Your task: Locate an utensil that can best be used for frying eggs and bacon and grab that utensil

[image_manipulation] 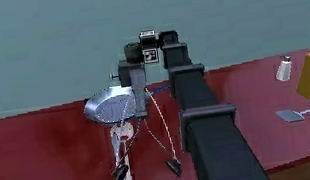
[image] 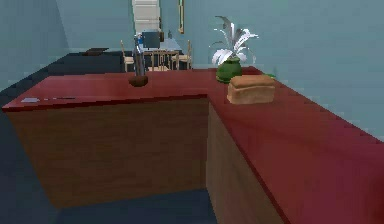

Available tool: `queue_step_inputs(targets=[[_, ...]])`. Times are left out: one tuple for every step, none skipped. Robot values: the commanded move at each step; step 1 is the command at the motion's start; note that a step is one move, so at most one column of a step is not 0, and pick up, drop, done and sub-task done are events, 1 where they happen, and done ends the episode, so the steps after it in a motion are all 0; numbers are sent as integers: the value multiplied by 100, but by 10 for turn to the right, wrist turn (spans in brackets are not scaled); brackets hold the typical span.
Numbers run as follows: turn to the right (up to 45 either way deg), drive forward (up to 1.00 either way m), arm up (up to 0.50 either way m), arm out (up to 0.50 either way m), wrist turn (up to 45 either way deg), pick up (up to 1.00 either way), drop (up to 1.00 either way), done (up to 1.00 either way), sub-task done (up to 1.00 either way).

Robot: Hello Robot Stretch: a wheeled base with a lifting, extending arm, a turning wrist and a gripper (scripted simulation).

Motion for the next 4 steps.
queue_step_inputs(targets=[[0,0,0,0,450,0,0,0,0],[0,0,0,0,450,0,0,0,0],[0,0,0,0,450,0,0,0,0],[0,0,-12,0,0,0,0,0,0]])
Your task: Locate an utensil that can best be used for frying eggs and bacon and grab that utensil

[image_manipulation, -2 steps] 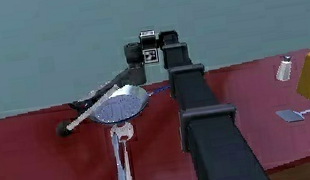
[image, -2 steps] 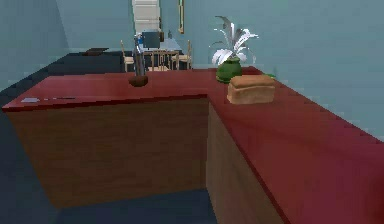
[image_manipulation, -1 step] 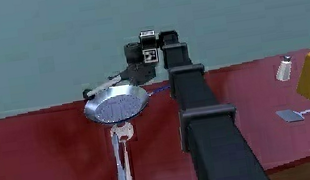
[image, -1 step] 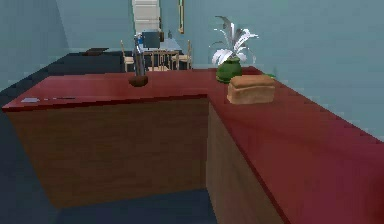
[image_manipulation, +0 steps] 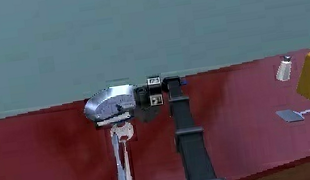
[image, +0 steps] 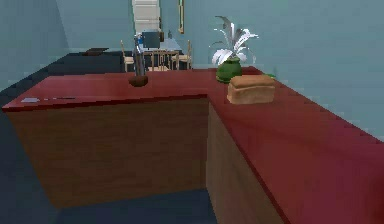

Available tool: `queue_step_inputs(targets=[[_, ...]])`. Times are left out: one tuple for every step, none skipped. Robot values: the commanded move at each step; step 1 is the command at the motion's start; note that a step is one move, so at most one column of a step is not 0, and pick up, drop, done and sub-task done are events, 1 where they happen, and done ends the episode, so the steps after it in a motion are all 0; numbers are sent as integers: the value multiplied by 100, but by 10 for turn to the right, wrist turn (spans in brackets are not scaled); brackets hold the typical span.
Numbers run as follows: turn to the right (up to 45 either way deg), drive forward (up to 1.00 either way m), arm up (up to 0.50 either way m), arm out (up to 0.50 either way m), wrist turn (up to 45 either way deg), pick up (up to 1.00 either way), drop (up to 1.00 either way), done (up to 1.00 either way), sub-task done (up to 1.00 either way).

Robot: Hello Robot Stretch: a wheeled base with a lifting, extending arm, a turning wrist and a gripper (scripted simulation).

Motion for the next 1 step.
queue_step_inputs(targets=[[0,0,0,0,0,100,0,0,0]])
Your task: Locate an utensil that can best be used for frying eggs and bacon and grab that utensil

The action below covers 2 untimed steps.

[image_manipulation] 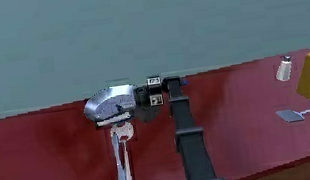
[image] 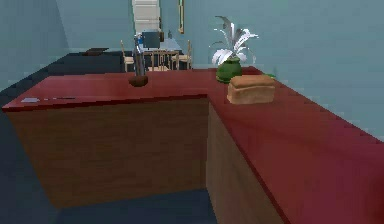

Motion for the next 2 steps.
queue_step_inputs(targets=[[0,0,10,0,0,0,0,0,0],[0,0,0,0,0,0,0,100,0]])
